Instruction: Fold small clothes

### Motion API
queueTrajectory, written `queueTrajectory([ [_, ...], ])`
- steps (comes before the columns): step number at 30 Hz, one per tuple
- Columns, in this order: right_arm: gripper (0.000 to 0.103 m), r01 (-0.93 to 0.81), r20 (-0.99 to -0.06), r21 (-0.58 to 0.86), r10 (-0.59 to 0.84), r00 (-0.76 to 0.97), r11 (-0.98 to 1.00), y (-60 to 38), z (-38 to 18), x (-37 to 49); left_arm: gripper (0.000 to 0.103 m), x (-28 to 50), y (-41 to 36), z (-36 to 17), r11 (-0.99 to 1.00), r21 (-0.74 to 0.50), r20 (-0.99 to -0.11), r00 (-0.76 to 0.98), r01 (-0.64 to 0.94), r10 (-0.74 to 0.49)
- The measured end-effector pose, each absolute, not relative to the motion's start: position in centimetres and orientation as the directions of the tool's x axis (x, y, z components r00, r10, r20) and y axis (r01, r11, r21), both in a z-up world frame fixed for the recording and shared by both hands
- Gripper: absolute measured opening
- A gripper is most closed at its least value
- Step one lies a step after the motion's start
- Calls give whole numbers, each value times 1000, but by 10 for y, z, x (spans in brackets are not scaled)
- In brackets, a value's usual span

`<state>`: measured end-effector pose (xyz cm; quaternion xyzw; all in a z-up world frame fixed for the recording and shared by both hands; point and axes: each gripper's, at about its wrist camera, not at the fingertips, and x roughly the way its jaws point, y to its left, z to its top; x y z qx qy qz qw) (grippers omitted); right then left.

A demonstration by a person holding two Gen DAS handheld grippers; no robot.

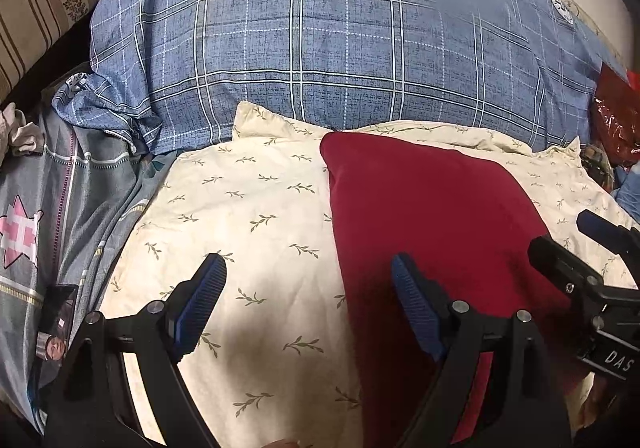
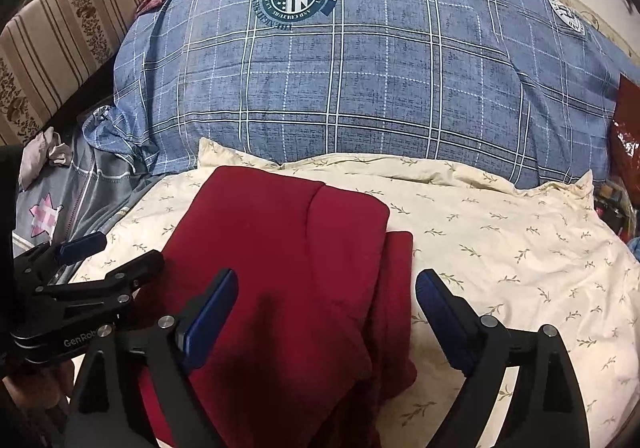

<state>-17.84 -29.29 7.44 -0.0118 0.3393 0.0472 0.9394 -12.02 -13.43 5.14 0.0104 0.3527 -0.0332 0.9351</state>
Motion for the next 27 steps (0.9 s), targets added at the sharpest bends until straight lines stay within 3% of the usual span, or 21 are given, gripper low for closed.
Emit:
queueTrajectory([
  [27,92,-85,-649,29,84,756,996,-293,70,-174,85,-121,-135,55,998,12,-649,760,58,-36],
])
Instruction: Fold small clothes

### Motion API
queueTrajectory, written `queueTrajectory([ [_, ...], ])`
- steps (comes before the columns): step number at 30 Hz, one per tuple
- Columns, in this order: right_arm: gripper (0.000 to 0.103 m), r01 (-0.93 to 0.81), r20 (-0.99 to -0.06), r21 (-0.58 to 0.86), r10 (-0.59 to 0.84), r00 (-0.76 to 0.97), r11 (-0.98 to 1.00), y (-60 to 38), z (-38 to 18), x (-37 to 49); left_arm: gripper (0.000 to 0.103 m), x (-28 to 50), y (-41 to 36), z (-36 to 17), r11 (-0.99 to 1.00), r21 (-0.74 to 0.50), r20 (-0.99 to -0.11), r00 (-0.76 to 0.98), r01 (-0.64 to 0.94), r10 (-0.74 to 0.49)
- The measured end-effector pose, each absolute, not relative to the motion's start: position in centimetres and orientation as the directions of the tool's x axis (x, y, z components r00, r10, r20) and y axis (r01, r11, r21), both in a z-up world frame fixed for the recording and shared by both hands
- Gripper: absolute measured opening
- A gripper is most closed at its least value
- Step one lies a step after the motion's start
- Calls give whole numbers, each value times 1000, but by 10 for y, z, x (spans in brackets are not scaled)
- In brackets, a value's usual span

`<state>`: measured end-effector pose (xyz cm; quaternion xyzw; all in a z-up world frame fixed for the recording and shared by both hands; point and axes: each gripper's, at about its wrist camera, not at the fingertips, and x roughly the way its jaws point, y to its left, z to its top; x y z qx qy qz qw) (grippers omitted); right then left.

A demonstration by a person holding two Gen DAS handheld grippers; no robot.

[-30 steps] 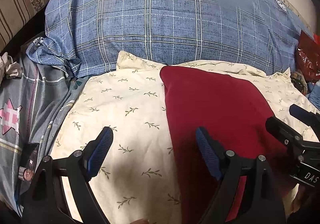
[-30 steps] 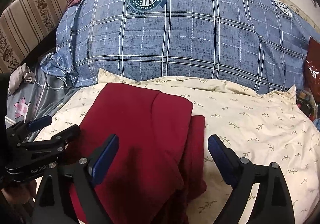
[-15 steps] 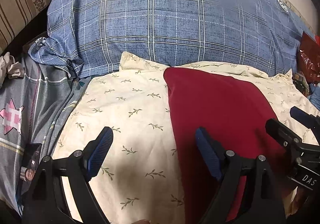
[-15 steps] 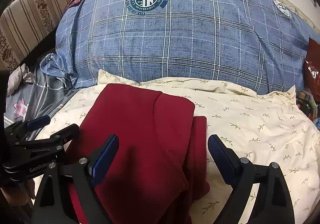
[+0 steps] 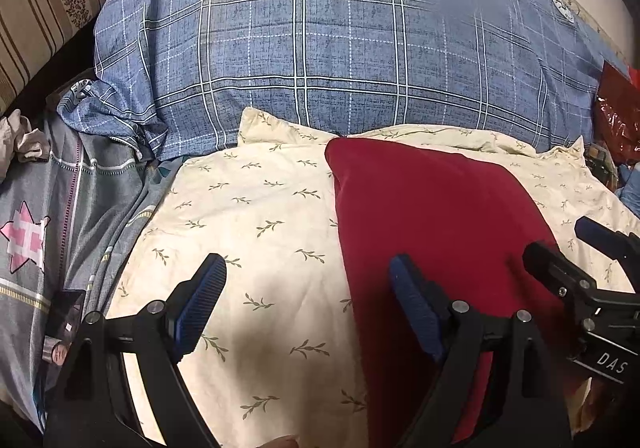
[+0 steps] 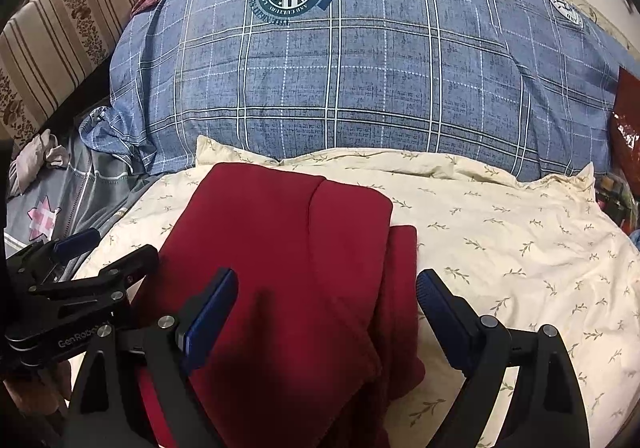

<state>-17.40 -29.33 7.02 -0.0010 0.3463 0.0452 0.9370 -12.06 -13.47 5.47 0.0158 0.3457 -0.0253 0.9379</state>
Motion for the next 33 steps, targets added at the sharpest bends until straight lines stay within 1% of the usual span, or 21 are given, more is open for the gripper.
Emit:
queueTrajectory([
  [33,92,-89,-655,39,93,750,995,-293,69,-173,85,-120,-132,55,998,4,-650,759,55,-39],
])
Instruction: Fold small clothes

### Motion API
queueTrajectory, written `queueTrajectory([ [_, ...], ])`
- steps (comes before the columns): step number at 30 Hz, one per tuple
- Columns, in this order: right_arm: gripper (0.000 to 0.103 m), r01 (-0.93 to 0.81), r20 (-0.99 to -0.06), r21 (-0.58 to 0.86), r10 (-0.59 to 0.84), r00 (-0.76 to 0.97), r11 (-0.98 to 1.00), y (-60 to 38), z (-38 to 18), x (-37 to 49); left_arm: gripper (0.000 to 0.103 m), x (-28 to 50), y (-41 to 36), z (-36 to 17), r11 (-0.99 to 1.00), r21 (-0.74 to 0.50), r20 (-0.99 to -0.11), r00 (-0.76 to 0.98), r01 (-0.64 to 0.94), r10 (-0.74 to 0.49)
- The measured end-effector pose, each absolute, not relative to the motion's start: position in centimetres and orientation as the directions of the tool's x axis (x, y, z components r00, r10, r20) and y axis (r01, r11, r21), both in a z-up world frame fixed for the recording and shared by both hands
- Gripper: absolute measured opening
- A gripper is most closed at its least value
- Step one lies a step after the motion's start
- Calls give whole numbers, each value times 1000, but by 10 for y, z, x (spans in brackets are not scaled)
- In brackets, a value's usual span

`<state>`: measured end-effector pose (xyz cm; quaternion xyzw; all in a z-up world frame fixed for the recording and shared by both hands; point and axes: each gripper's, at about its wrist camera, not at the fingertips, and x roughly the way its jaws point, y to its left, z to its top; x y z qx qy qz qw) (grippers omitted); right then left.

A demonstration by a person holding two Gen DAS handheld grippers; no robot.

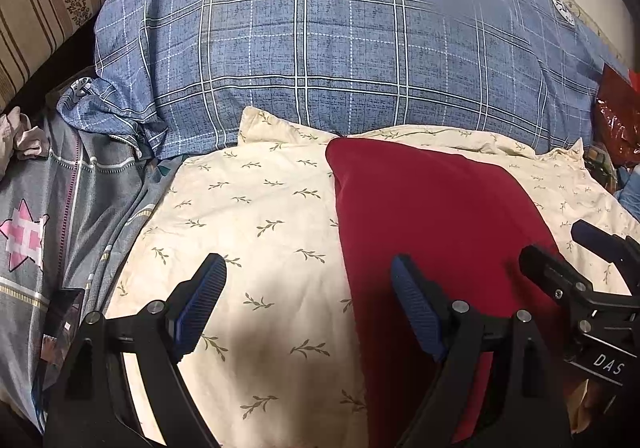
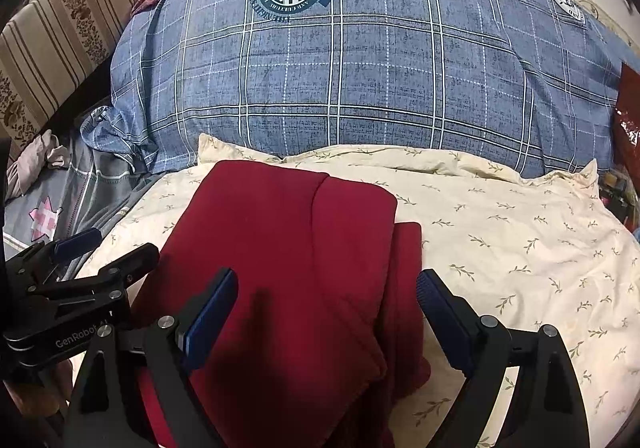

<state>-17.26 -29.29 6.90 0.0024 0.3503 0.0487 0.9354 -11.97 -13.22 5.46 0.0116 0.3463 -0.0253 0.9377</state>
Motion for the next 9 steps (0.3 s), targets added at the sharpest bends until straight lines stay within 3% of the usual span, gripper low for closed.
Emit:
queueTrajectory([
  [9,92,-88,-655,42,94,750,995,-293,69,-173,85,-124,-134,59,997,32,-622,782,70,-35],
])
